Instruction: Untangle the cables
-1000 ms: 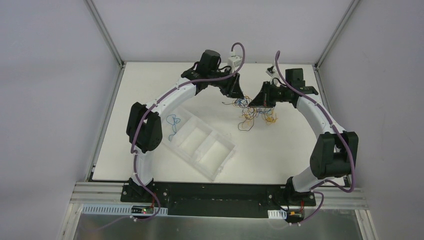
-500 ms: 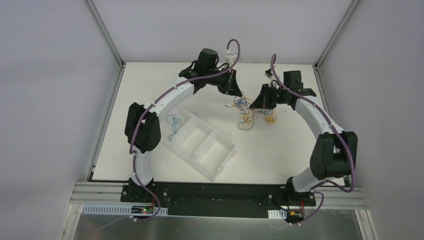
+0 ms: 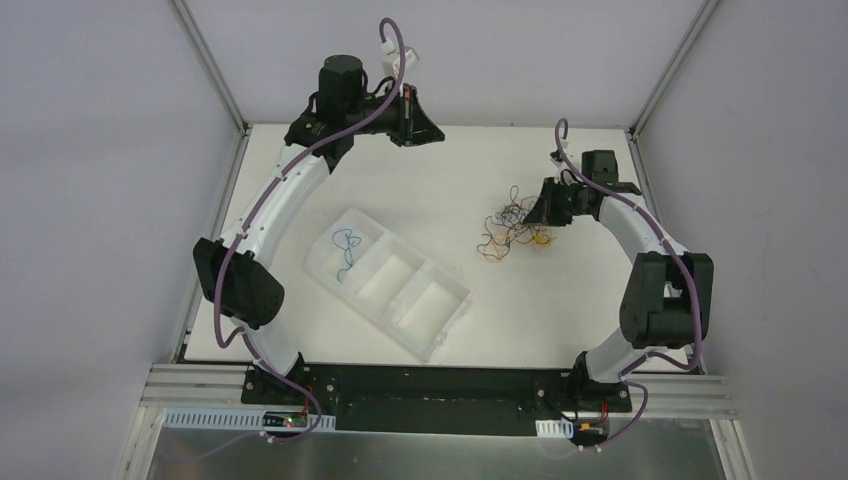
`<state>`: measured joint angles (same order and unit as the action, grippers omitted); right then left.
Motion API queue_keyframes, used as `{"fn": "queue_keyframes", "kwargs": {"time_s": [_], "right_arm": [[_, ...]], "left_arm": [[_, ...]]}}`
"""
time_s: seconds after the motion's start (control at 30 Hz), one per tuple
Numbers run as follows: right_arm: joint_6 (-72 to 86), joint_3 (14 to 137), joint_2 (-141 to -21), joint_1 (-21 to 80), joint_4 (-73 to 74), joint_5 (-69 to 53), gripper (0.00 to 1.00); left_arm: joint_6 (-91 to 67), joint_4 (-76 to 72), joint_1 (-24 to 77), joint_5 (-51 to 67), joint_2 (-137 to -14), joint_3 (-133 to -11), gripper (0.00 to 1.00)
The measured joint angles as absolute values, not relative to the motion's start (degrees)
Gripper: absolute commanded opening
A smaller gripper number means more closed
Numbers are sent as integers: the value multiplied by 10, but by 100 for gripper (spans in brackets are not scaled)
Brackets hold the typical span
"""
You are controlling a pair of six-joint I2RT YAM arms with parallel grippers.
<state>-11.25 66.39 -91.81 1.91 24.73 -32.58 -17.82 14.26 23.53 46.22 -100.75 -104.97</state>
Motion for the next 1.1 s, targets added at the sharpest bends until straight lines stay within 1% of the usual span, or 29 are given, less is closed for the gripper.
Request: {"fn": "queue_keyframes", "kwargs": {"time_s": [0.17, 0.2, 0.23, 0.27, 0.3, 0.33, 0.37, 0.43, 0.57, 0.7, 0.93, 1.1], "right_arm": [[-111, 663, -918, 22, 258, -336, 0], [-112, 663, -918, 22, 261, -336, 0], [-113, 663, -918, 22, 265, -337, 0], [-114, 663, -918, 22, 269, -338, 0], [-114, 663, -918, 22, 272, -342, 0], [-113, 663, -918, 21, 275, -348, 0], [-111, 663, -918, 21, 277, -355, 0], [-105, 663, -915, 22, 278, -371, 0], [-90, 663, -899, 30, 278, -402, 0], [-79, 663, -873, 52, 278, -430, 0], [-74, 670, -854, 80, 289, -451, 0], [-70, 670, -852, 85, 295, -455, 0]], "left_arm": [[-178, 132, 241, 464, -980, -1057, 0], [-178, 131, 243, 464, -980, -1058, 13], [-175, 132, 243, 464, -980, -1058, 31], [-171, 133, 243, 464, -980, -1058, 46], [-166, 133, 243, 464, -980, -1058, 55], [-162, 132, 243, 465, -980, -1056, 59], [-157, 131, 244, 465, -980, -1052, 61], [-145, 127, 248, 464, -980, -1035, 61], [-122, 134, 276, 479, -996, -1006, 57], [-93, 134, 307, 507, -1042, -1005, 53], [-59, 140, 331, 525, -1116, -1007, 41], [-44, 150, 340, 527, -1135, -1007, 38]]}}
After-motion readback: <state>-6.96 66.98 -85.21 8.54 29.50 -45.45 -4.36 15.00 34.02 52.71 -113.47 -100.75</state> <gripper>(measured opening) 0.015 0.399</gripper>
